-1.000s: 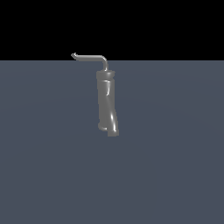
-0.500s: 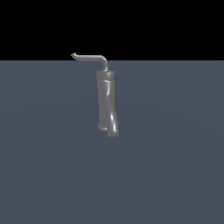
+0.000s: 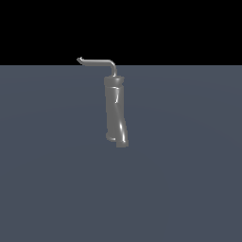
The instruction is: Turn on the faucet by rotating a designated handle.
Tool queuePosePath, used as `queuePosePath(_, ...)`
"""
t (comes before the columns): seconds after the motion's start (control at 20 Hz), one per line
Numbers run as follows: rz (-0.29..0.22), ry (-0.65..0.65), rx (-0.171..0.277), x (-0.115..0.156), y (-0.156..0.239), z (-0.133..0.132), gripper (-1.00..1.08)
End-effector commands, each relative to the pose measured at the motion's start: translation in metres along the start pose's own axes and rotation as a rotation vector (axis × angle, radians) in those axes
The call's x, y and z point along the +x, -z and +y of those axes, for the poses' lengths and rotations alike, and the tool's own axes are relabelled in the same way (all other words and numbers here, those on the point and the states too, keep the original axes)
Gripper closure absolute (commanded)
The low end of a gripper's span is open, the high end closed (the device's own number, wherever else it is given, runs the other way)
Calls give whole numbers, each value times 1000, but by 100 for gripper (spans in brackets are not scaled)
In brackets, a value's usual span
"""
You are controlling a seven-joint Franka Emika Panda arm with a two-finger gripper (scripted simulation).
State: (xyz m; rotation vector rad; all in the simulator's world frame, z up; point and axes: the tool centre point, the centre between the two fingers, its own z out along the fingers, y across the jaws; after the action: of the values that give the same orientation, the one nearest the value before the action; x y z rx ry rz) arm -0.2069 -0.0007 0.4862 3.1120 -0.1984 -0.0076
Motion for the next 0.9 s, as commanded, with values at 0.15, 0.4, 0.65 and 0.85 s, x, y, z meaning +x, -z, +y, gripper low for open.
queuePosePath(0.15,-1,-116,7,26,-5,-11,108)
queuePosePath(0.4,-2,-228,12,52,-12,-22,108)
queuePosePath(0.65,-4,-341,16,77,-21,-33,108)
queuePosePath(0.85,-5,-432,19,97,-29,-43,108)
